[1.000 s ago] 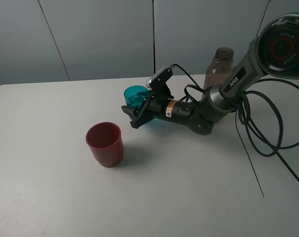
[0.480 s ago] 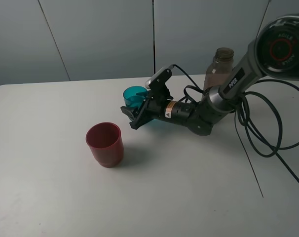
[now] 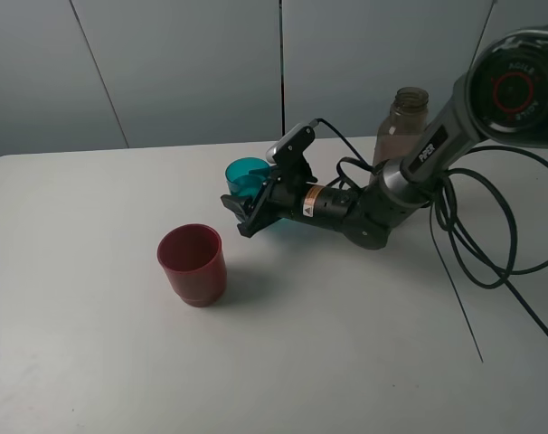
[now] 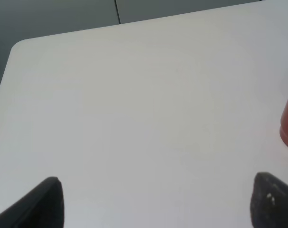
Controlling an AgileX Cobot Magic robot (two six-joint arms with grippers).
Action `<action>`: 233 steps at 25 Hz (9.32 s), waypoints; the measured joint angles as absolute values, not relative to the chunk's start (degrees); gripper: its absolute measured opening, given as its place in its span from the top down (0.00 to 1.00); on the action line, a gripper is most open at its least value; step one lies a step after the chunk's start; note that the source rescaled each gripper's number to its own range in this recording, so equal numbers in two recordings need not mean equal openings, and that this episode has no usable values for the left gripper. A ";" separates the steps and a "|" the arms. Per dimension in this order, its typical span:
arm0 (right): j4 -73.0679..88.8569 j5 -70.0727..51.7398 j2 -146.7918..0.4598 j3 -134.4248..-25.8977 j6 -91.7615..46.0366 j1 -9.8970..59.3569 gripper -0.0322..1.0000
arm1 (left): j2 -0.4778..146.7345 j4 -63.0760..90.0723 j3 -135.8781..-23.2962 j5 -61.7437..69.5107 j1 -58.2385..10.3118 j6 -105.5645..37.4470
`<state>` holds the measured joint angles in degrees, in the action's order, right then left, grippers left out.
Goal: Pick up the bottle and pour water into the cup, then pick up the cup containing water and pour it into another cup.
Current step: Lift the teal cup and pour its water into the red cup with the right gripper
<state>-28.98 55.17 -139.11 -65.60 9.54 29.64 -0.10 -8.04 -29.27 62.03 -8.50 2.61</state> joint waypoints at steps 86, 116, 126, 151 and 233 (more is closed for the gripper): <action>-37.77 35.74 -110.65 -50.61 -8.48 32.92 0.91 | -0.10 -8.04 -29.27 62.03 -8.50 2.59; -28.06 29.43 -110.85 -50.61 -28.58 41.47 0.91 | -0.10 -8.04 -29.27 62.03 -8.50 2.59; -27.70 28.51 -110.85 -52.52 -32.12 41.60 0.91 | -0.10 -8.04 -29.27 62.03 -8.50 2.59; -23.81 25.03 -110.85 -54.53 -47.49 43.29 0.91 | -0.10 -8.04 -29.27 62.03 -8.50 2.59; -18.22 22.70 -110.85 -57.40 -67.66 44.97 0.91 | -0.10 -8.04 -29.27 62.03 -8.50 2.79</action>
